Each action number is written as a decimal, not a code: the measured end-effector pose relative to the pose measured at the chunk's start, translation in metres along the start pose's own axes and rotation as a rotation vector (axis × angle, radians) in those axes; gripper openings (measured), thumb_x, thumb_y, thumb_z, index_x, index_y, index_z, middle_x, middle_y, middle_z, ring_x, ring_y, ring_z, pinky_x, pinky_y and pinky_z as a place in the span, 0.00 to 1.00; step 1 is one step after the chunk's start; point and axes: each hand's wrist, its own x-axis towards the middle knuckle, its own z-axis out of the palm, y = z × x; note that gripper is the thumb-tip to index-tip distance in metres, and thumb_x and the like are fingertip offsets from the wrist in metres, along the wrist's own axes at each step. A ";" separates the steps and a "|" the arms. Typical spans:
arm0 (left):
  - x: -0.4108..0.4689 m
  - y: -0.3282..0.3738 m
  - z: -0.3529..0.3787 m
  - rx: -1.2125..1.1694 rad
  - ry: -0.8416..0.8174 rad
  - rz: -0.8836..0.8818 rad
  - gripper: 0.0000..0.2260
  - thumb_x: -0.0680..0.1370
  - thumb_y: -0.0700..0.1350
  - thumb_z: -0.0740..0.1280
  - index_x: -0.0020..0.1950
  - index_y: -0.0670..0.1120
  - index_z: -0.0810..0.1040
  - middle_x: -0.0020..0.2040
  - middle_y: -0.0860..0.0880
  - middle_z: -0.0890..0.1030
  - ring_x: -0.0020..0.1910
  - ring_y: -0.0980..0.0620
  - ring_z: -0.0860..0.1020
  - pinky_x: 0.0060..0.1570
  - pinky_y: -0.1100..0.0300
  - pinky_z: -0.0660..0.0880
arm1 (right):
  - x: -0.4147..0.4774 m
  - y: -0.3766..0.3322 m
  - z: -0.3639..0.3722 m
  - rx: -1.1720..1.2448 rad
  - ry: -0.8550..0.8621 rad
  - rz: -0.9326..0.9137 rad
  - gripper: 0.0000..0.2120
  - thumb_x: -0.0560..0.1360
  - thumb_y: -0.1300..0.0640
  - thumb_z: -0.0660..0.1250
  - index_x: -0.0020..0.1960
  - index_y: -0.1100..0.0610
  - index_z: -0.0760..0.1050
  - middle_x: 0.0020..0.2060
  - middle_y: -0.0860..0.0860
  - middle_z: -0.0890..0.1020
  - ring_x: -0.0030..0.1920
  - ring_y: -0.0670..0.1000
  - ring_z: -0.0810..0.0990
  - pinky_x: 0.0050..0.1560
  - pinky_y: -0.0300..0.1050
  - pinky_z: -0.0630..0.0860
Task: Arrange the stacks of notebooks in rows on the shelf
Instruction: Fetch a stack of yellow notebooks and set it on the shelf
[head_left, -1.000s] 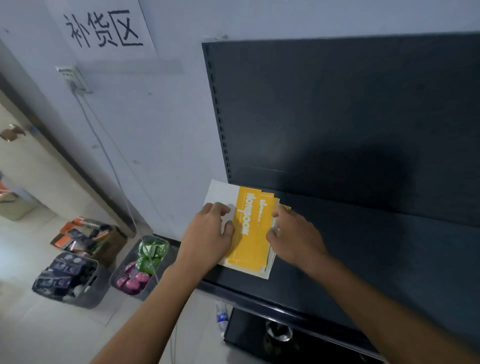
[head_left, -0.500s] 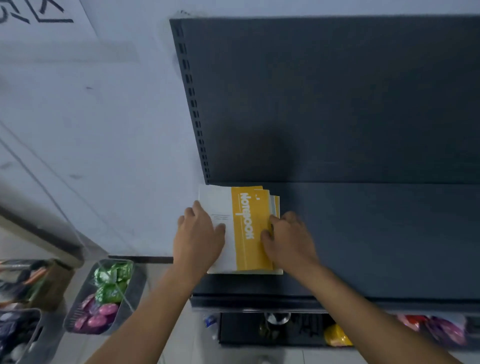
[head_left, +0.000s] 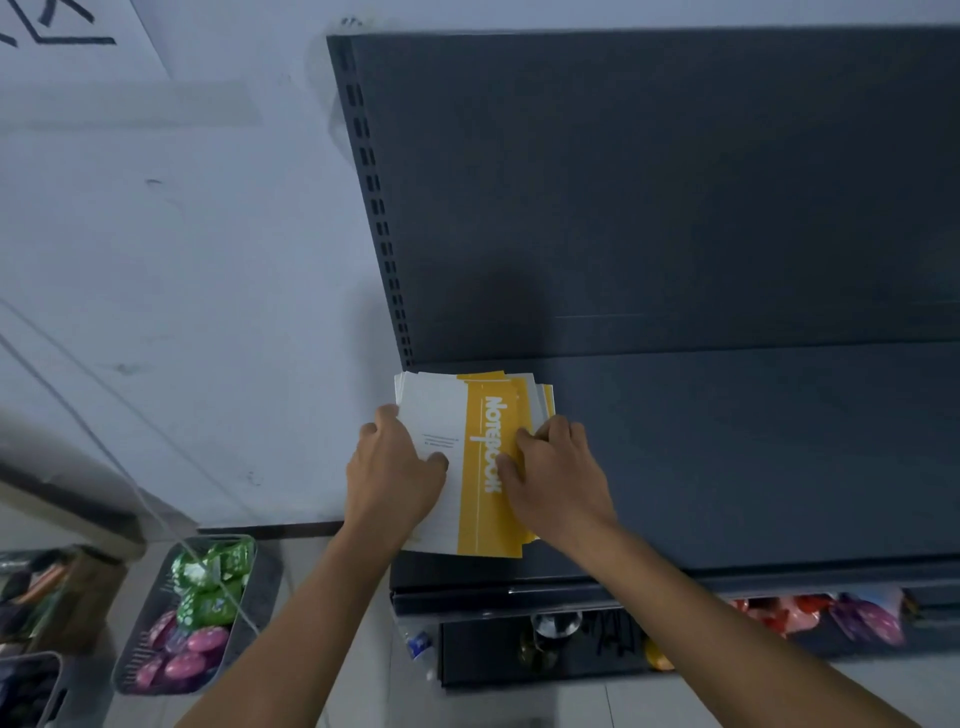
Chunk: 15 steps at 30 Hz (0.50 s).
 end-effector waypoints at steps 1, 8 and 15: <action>0.001 -0.001 0.000 -0.016 -0.004 -0.005 0.28 0.76 0.47 0.72 0.71 0.47 0.64 0.56 0.48 0.73 0.50 0.49 0.72 0.46 0.55 0.70 | 0.000 0.000 0.001 0.013 -0.005 0.004 0.16 0.83 0.45 0.55 0.53 0.55 0.73 0.55 0.51 0.68 0.59 0.52 0.66 0.57 0.49 0.75; 0.014 -0.007 -0.002 -0.123 -0.032 -0.088 0.25 0.73 0.45 0.75 0.65 0.48 0.67 0.50 0.53 0.72 0.49 0.50 0.72 0.40 0.58 0.70 | 0.008 0.002 0.000 0.277 -0.026 0.163 0.10 0.80 0.51 0.61 0.48 0.57 0.75 0.53 0.54 0.73 0.56 0.55 0.74 0.52 0.46 0.71; 0.021 -0.022 -0.012 -0.103 -0.068 -0.047 0.05 0.78 0.46 0.66 0.52 0.48 0.73 0.45 0.53 0.77 0.41 0.54 0.76 0.32 0.60 0.70 | 0.011 0.000 0.001 0.361 -0.032 0.207 0.13 0.78 0.51 0.62 0.58 0.57 0.77 0.58 0.53 0.72 0.59 0.53 0.73 0.53 0.45 0.69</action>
